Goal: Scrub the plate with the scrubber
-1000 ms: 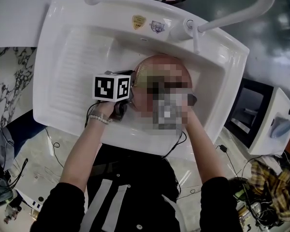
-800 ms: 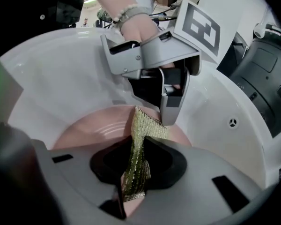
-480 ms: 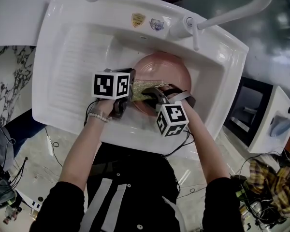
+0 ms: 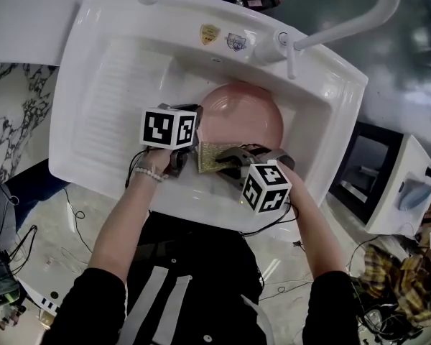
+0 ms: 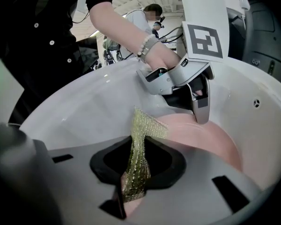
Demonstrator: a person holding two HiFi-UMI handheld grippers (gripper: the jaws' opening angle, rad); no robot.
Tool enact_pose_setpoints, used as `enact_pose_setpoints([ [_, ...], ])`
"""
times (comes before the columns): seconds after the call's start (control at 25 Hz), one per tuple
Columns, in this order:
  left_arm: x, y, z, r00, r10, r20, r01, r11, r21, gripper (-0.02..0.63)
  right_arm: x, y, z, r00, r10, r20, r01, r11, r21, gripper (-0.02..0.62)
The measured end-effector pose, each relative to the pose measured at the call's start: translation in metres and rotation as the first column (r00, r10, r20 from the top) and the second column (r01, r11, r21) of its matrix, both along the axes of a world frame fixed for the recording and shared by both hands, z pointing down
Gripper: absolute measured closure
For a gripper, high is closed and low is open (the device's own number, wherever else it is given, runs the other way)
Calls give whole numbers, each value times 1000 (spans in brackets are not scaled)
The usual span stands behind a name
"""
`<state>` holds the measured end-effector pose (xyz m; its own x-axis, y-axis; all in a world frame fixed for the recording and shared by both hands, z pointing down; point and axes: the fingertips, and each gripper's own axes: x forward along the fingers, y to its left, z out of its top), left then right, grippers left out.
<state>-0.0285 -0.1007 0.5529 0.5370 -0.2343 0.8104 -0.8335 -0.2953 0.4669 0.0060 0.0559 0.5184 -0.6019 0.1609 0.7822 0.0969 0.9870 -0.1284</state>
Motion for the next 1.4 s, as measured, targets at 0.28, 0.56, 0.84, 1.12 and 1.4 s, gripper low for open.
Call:
enact_pose_setpoints([
  [0.28, -1, 0, -2, 1000, 0, 0, 0, 1000, 19, 591, 10, 3, -11, 999, 43, -27, -44, 999, -31, 518],
  [0.56, -1, 0, -5, 1000, -4, -11, 4, 1000, 25, 591, 23, -57, -30, 939, 343, 29, -344, 930, 126, 518],
  [0.84, 0, 0, -4, 1000, -5, -8, 5, 1000, 25, 591, 52, -121, -20, 816, 578, 15, -553, 771, 316, 518],
  [1.12, 0, -1, -3, 1000, -4, -7, 5, 1000, 24, 591, 77, -148, 0, 735, 678, -14, -622, 682, 384, 518],
  [1.4, 0, 0, -4, 1000, -1, -9, 1, 1000, 28, 591, 65, -141, 25, 784, 618, -57, -559, 744, 366, 518],
])
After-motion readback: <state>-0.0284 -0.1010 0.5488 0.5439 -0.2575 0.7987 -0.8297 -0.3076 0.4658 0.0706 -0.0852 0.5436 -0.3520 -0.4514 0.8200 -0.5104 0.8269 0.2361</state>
